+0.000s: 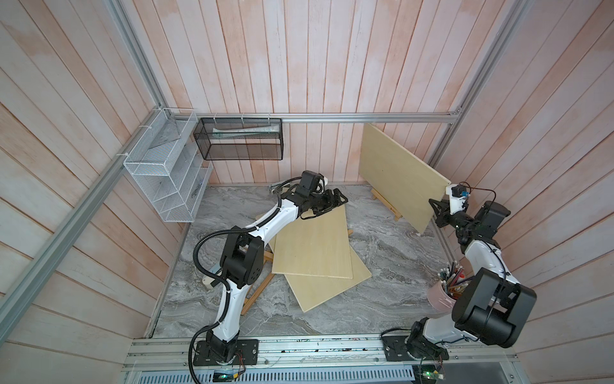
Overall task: Assemble the easel
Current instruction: Place the drawing board on the easel.
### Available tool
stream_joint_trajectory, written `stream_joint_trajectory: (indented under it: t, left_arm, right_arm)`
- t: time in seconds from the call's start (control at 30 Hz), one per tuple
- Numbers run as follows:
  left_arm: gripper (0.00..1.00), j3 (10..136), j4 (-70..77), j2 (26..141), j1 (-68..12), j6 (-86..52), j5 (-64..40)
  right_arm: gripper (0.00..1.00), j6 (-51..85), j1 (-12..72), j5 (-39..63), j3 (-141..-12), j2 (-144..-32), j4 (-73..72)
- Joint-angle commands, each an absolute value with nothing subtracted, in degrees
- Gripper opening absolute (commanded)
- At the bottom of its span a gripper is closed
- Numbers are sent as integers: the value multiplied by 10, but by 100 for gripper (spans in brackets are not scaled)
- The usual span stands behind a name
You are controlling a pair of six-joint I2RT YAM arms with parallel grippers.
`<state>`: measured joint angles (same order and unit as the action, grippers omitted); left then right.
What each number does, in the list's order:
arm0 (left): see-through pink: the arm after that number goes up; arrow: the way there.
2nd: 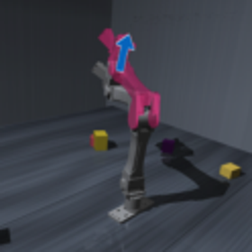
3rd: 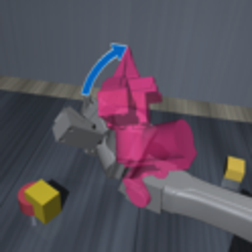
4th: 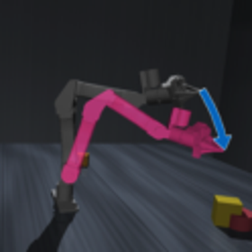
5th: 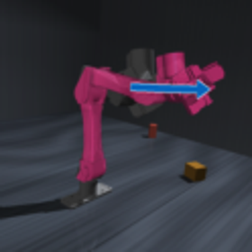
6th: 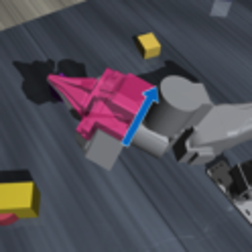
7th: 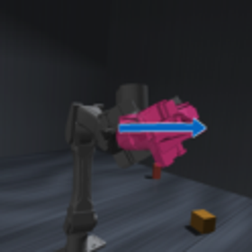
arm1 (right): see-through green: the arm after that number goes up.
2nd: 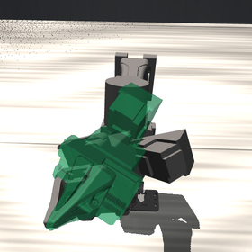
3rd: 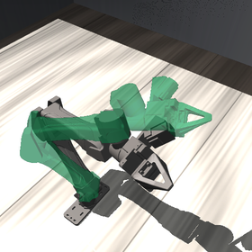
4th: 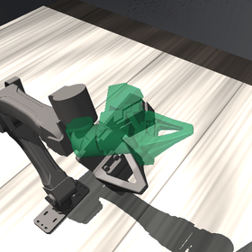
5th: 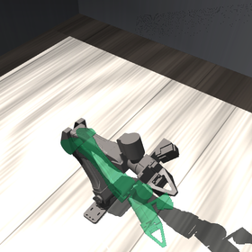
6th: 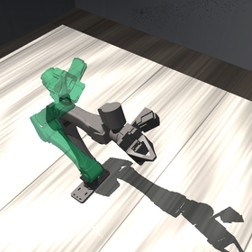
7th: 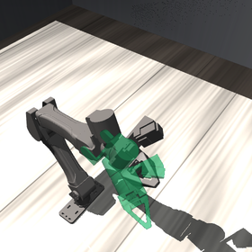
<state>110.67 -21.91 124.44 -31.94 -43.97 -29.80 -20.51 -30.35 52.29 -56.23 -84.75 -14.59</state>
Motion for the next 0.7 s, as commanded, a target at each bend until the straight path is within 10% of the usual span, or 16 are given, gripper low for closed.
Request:
stream_joint_trajectory:
  t: [0.0, 0.57, 0.67]
  left_arm:
    - [91, 1126, -221, 1250, -322, -434, -307]
    - [93, 1119, -231, 1240, -323, -432, -301]
    - [93, 1124, -234, 1241, -323, -432, -302]
  right_arm:
    - [0, -229, -319, 422, -558, -884, -132]
    - [0, -214, -342, 494, -635, -948, 8]
    - [12, -205, -345, 476, -628, -947, -3]
